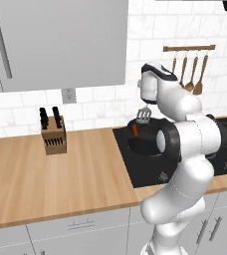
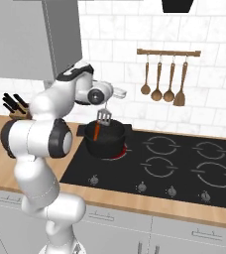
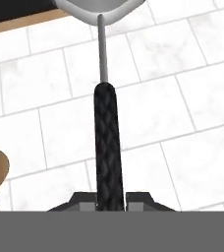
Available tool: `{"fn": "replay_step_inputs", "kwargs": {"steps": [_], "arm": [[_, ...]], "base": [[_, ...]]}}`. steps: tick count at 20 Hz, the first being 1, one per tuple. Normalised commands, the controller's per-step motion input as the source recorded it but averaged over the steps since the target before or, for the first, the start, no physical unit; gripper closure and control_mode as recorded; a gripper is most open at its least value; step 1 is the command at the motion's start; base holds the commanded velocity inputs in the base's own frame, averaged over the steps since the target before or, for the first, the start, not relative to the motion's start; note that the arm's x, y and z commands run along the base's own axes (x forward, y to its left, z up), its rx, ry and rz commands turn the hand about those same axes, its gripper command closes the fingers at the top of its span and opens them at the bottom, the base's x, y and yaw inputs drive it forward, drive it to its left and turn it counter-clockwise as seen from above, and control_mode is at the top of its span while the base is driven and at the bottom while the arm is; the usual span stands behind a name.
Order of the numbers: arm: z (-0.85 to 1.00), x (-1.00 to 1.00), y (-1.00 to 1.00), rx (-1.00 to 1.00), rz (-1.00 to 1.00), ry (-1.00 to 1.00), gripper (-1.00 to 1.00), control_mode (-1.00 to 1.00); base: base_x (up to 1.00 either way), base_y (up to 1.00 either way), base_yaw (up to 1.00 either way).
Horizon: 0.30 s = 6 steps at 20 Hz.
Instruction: Put the carrot and tomato in the pot. Retrieve the spatula and lightly stir the vegetables in the pot.
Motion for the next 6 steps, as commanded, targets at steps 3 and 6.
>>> {"fn": "replay_step_inputs", "kwargs": {"steps": [3, 6], "arm": [[-1.0, -0.28, -0.37, -0.02, -0.02, 0.0, 1.0, -1.0], [-1.0, -0.25, -0.21, -0.06, -0.01, -0.04, 1.0, -1.0]], "base": [[0.0, 0.0, 0.0], [0.0, 0.0, 0.0]]}}
